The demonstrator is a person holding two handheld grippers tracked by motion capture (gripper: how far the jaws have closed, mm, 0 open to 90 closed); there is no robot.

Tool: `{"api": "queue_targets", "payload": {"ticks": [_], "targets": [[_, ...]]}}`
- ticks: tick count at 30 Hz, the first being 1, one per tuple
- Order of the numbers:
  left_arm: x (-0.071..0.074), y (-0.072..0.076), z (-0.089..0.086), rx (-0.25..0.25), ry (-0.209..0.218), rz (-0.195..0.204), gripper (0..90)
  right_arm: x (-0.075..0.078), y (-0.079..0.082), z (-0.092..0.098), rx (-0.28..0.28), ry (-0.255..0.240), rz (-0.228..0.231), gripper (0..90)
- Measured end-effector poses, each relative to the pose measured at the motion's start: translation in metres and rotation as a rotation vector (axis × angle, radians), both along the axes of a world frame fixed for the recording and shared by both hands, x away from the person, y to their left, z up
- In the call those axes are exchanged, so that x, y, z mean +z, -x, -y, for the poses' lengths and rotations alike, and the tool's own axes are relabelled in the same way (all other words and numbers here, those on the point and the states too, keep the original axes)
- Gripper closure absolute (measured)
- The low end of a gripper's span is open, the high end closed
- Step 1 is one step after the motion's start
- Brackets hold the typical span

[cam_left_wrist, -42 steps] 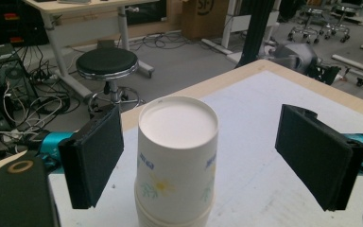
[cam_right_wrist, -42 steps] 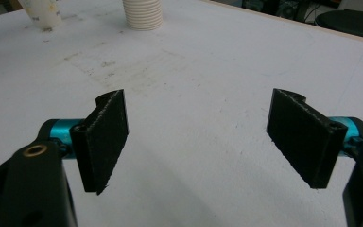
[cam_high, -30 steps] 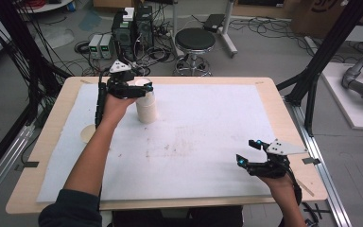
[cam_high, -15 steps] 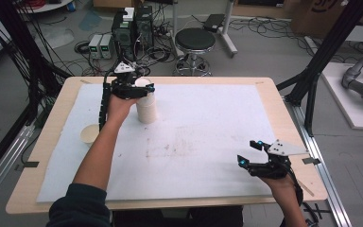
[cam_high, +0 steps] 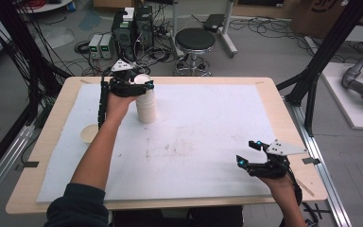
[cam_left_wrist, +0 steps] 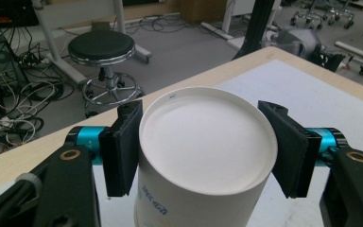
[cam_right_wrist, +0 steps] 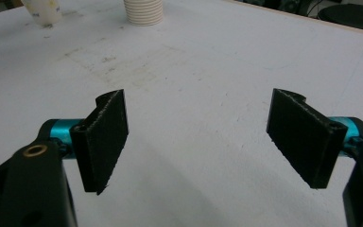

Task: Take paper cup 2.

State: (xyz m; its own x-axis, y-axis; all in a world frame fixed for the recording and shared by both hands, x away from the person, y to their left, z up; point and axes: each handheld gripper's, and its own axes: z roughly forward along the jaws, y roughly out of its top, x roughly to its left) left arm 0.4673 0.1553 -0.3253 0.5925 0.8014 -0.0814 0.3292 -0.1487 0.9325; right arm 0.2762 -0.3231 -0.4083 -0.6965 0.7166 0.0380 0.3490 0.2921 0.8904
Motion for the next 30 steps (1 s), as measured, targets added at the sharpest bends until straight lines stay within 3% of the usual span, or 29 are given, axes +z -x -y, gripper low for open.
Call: {"api": "queue_targets", "payload": {"ticks": [6, 15, 26, 30], "targets": [[0.01, 0.007, -0.008, 0.007, 0.057, 0.043, 35.3, 0.0, 0.0, 0.0, -0.001, -0.002, -0.004, 22.0], [0.04, 0.019, -0.017, -0.015, 0.094, 0.116, 36.1, 0.0, 0.0, -0.003, 0.007, 0.003, -0.003, 22.0], [0.062, 0.046, -0.037, -0.004, 0.167, 0.202, 36.2, 0.001, 0.0, -0.005, 0.011, 0.006, 0.001, 22.0], [0.068, 0.059, -0.042, -0.023, 0.165, 0.219, 36.3, 0.001, 0.0, -0.007, 0.014, 0.007, 0.002, 22.0]]}}
